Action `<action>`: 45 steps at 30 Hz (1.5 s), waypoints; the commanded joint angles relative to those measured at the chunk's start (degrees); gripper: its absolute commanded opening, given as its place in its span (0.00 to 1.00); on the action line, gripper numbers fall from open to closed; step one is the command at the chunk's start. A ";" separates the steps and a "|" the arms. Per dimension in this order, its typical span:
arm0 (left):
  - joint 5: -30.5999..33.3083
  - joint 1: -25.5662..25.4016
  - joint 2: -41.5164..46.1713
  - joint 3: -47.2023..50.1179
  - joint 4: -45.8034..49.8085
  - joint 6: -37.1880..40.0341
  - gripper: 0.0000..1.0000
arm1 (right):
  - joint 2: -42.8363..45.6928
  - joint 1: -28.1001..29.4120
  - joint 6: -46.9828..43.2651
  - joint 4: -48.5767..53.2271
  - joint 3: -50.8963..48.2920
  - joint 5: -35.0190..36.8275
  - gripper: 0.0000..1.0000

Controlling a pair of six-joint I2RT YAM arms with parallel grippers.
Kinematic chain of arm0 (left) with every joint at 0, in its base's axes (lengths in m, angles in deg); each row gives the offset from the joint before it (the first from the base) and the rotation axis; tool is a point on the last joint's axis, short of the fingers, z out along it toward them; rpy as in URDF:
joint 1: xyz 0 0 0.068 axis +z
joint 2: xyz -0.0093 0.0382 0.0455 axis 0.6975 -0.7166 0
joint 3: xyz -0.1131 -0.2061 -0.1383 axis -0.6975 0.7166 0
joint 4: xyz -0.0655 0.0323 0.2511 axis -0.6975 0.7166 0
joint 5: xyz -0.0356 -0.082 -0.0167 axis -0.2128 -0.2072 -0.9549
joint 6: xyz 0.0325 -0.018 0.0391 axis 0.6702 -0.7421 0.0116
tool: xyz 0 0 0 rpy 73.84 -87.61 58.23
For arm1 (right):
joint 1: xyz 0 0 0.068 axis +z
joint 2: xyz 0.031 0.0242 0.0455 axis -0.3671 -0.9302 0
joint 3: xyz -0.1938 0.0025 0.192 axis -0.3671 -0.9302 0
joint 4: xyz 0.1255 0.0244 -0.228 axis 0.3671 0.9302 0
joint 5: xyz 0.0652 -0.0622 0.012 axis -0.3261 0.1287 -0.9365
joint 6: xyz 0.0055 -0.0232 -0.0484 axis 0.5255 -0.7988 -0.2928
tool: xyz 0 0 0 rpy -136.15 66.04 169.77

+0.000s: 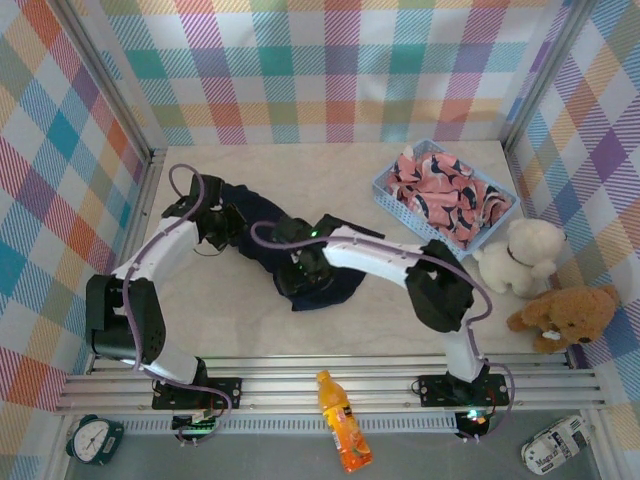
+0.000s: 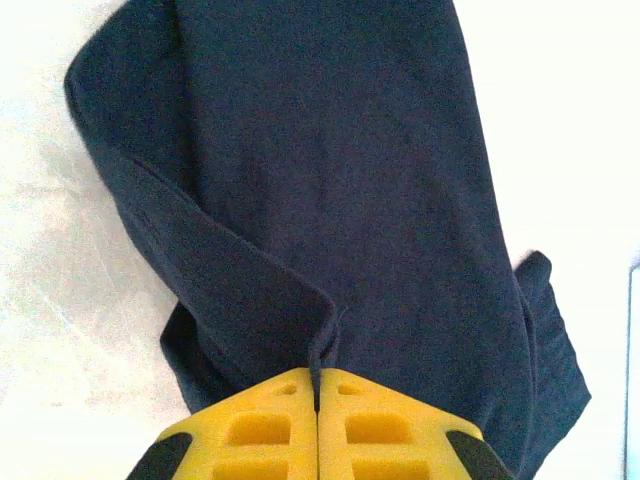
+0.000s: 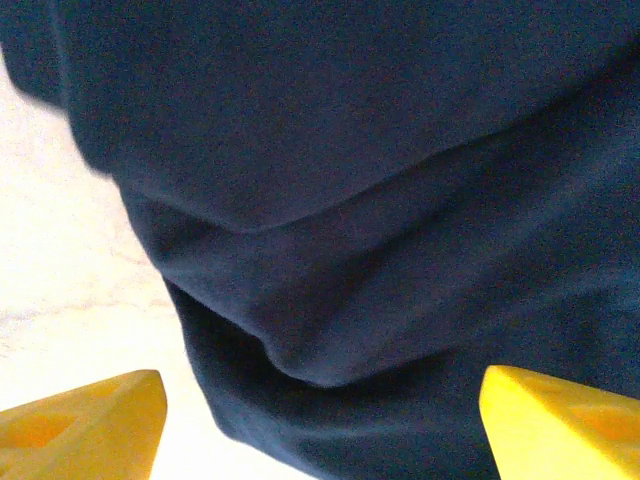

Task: Fold and stack the mixed laundry pile

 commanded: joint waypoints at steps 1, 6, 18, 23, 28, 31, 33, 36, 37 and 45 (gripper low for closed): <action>-0.01 4.77 -3.09 -1.97 -0.48 2.11 0.00 | 0.03 2.47 -4.96 -2.52 -3.38 0.88 0.80; -3.86 8.11 -8.13 -7.61 2.87 6.01 0.00 | -2.00 3.39 -3.94 -4.21 -5.68 1.35 0.64; -4.54 9.35 -4.40 -13.49 5.47 8.60 0.00 | 20.67 -6.43 4.94 8.36 -1.98 8.83 0.00; -4.48 11.59 0.28 -25.22 7.89 9.39 0.00 | 31.26 -19.62 1.78 7.38 6.07 2.89 0.00; -6.57 13.77 3.29 -38.15 7.30 7.76 0.00 | 32.53 -24.54 -1.14 7.74 20.22 1.03 0.00; -6.74 14.25 4.55 -45.30 7.87 7.68 0.00 | 32.14 -25.02 -2.63 9.18 27.94 -1.26 0.00; -7.30 14.45 5.79 -48.85 8.08 7.51 0.00 | 31.96 -25.00 -3.24 10.88 32.12 -3.20 0.00; -6.63 14.70 8.53 -52.05 7.54 7.50 0.00 | 33.03 -25.02 -4.04 13.00 34.45 -5.50 0.00; -6.10 14.70 9.21 -51.98 7.09 7.39 0.00 | 33.90 -25.01 -4.11 12.92 32.76 -4.93 0.00; 2.26 14.70 5.37 -42.81 10.61 8.67 0.00 | 31.23 -33.51 7.60 19.39 11.55 6.91 0.00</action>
